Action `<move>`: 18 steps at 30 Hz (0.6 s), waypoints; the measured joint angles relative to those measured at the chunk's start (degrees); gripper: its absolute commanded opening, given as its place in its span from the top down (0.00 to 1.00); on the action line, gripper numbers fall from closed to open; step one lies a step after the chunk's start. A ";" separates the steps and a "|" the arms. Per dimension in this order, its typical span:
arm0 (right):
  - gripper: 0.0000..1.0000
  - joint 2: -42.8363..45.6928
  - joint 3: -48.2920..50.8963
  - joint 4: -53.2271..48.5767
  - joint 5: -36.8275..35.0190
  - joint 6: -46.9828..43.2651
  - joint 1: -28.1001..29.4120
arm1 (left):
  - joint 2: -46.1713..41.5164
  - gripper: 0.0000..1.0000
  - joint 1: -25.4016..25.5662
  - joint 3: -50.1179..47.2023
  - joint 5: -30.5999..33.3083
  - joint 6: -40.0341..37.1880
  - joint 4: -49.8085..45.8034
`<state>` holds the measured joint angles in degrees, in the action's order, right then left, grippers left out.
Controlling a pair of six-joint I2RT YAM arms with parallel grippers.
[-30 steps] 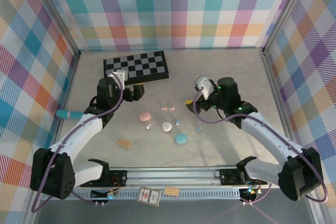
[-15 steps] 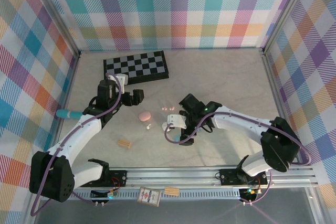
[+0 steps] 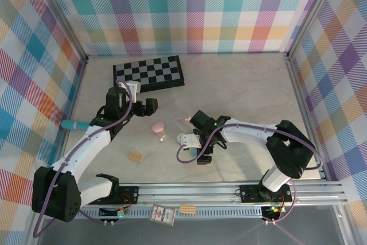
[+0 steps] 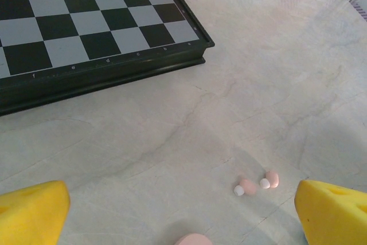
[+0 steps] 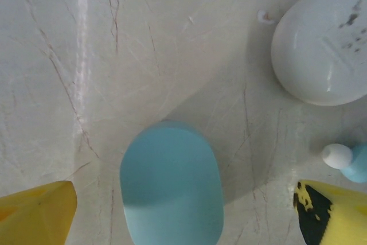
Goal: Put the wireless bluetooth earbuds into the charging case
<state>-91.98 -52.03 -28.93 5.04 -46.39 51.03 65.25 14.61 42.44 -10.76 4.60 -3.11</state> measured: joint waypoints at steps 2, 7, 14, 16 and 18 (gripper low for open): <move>0.15 -0.35 0.44 0.28 -0.42 -0.33 0.00 | 0.00 0.00 0.00 0.00 -0.20 -0.33 0.00; 0.34 -0.59 0.61 0.66 -1.07 -0.79 -0.13 | 0.00 0.00 0.00 0.04 -0.33 -1.20 -0.07; 0.46 -1.20 0.61 0.57 -1.88 -0.85 -0.44 | 0.00 0.00 0.00 0.15 -0.33 -1.64 -0.39; 0.49 -1.27 0.61 0.50 -2.10 -0.85 -0.61 | 0.00 0.00 0.00 0.15 -0.33 -1.68 -0.48; 0.54 -1.29 0.61 0.28 -2.23 -0.83 -0.72 | -0.02 0.00 0.00 0.15 -0.33 -1.86 -0.87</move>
<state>-93.27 -51.42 -28.64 2.81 -47.22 50.30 65.23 14.61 42.59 -11.09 2.74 -3.99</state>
